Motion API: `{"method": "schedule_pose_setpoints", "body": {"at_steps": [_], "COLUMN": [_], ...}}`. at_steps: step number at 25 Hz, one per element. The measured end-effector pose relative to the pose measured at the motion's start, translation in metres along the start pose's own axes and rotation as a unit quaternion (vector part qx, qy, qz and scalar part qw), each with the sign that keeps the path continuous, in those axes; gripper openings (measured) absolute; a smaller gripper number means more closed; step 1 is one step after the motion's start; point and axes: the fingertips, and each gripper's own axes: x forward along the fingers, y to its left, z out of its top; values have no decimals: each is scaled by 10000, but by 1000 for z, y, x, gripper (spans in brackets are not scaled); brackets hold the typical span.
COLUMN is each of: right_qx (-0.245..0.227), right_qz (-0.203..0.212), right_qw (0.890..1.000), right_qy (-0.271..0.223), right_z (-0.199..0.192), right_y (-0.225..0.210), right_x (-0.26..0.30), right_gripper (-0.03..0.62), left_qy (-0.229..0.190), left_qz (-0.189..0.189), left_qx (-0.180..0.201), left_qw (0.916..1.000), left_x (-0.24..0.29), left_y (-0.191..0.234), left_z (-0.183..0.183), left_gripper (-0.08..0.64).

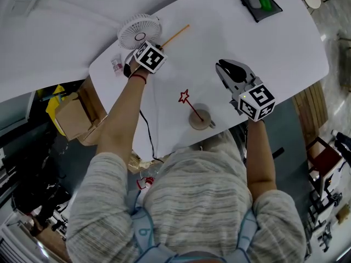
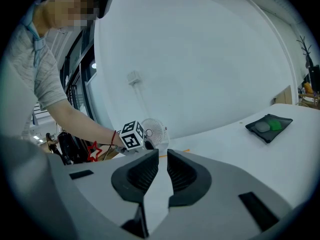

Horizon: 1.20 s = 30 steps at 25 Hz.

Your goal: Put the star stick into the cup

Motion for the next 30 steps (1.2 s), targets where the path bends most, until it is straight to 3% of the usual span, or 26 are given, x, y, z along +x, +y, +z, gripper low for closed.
{"method": "schedule_pose_setpoints", "body": {"at_steps": [5,18,23,30], "right_qx": [51,-20,-64,-186], "right_qz": [-49,-159,-162,-106], "right_qw": [10000,9999,9998,9997], "right_qy": [-16,-53,-42,-89], "right_z": [-2,1,1,5], "right_y": [-4,-1,5,18], "right_x": [-3,-15,-18,-21], "right_gripper": [21,21,21,21], "left_qy": [99,-59,-283,-908], "left_qz": [-158,171,266,397], "left_qx": [84,175,178,-40], "left_qw": [9998,9997,9991,9951], "left_x": [1,-4,-24,-71], "left_y": [-3,-2,-4,-16], "left_z": [0,1,7,19], "left_gripper": [33,28,28,26]}}
